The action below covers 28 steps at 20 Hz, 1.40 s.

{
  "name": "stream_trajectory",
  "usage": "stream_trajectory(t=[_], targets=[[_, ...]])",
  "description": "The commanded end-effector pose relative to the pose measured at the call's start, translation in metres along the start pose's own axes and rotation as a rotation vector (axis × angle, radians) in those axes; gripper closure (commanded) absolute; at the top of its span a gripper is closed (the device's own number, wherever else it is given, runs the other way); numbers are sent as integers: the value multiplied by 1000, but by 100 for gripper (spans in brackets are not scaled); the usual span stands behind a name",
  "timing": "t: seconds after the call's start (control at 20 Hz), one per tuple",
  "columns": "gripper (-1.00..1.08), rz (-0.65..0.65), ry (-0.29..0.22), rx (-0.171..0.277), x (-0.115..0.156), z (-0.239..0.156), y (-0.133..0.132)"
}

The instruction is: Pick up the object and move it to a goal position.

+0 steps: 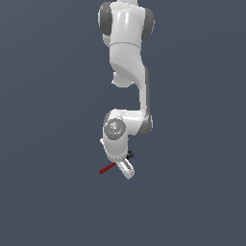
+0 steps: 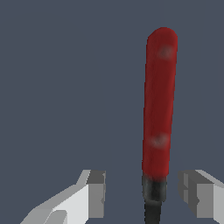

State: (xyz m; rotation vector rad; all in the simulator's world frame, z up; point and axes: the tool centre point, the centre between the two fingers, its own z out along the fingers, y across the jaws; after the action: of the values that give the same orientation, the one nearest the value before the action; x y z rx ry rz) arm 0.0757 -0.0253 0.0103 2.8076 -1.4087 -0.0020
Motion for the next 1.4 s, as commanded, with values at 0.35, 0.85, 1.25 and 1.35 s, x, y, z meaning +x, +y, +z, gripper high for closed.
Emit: stream_trajectory(t=[0.35,0.85,1.25,1.35], targets=[[108,0,1,1,0,0,-1],[108,1,2,2,4,-1,12],[108,1,2,2,13,-1,56],[108,1,2,2,16,-2,73]])
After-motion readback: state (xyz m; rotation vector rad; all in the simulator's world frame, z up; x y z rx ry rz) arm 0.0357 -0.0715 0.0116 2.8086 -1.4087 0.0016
